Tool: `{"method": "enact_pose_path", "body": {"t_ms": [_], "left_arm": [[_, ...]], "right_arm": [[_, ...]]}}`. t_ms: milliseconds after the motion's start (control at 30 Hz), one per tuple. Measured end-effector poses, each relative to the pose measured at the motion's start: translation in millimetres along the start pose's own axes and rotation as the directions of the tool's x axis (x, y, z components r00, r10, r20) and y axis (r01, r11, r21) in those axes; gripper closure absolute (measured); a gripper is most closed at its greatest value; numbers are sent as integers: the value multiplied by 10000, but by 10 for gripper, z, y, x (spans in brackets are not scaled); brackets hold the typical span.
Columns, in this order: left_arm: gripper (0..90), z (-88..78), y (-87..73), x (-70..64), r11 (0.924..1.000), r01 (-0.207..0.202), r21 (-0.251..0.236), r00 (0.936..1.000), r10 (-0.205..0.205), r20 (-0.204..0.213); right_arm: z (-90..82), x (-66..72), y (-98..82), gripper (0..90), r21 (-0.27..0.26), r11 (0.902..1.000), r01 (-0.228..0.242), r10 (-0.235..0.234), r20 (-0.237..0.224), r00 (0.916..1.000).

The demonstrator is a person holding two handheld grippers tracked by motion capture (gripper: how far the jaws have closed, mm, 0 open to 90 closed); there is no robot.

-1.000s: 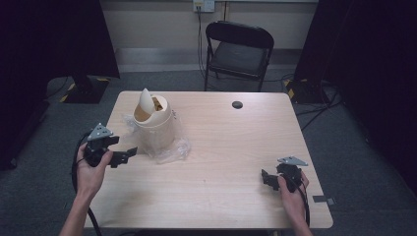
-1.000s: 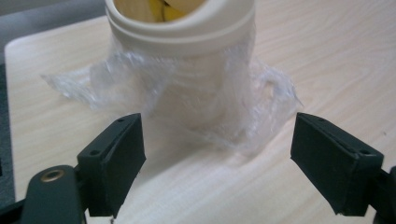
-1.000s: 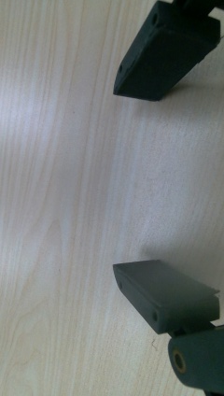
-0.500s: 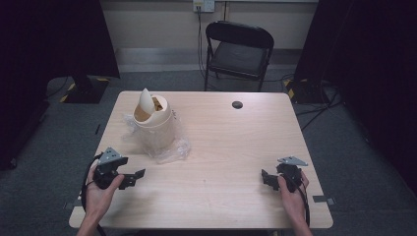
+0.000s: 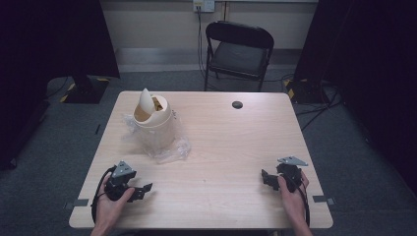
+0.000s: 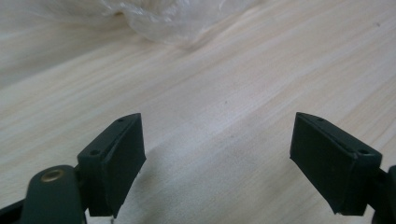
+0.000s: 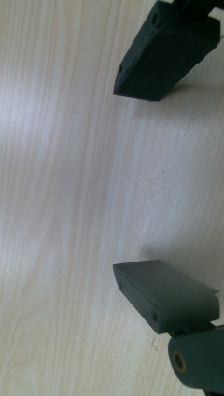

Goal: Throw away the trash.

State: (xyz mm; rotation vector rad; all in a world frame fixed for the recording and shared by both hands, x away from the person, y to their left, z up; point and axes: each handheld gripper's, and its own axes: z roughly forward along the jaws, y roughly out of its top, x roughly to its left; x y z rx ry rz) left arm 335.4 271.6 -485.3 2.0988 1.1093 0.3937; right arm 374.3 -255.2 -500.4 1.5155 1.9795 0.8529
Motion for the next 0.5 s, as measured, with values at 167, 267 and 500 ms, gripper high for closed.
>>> {"method": "enact_pose_path", "body": {"t_ms": [167,267,500], "left_arm": [[174,55,-78,18,9998,33,195,9999,-31,-99],[170,81,-107,-1,9996,-286,8,9982,286,-536],[130,105,-126,-8,9994,-265,-236,9979,250,-604]], "right_arm": [[0,0,0,115,3,10000,2,-2,1,10000],[0,0,0,116,1,10000,1,-1,1,10000],[0,0,0,116,2,10000,2,-2,0,10000]]}}
